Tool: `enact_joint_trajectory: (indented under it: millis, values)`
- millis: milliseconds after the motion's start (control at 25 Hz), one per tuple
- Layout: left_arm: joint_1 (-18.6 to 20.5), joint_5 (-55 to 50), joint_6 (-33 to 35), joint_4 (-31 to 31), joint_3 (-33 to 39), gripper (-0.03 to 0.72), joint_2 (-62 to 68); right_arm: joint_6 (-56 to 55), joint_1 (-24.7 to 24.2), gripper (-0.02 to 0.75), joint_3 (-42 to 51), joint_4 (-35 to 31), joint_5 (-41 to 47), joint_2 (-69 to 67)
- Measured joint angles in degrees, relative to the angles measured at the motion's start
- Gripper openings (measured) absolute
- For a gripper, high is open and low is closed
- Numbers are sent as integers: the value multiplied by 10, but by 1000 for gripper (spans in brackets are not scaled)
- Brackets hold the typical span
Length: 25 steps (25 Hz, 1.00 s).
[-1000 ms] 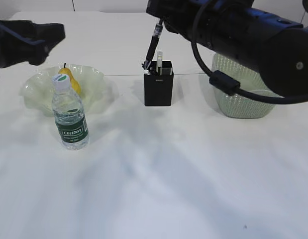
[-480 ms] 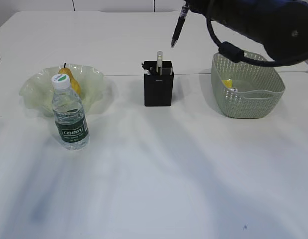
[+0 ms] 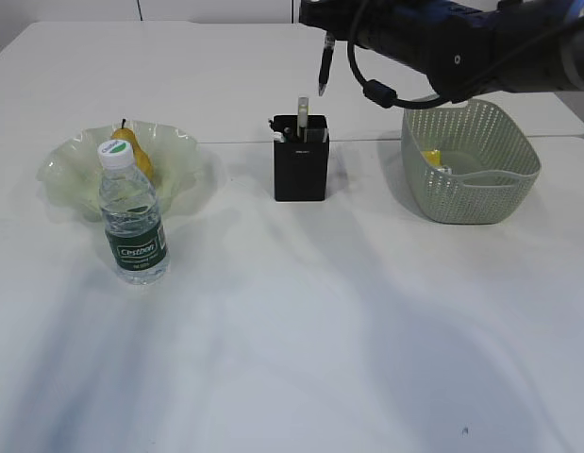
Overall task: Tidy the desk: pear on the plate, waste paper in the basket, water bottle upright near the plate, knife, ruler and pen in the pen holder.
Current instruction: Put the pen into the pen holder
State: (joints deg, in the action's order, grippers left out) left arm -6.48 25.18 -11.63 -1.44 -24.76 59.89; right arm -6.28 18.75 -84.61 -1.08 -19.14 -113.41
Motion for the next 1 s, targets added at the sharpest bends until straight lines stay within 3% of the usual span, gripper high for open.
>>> enact_joint_trajectory:
  millis: [240,480,1000]
  values:
    - [0,-66,15,0,1,507,-36,0,-12,93,-73,40,30,-66]
    - [0,-98,25,-41,1,507,-38,0,-12,93,-121,57,36,-124]
    - [0,-104,25,-46,1,507,-38,-6,-12,93,-145,58,35,-191]
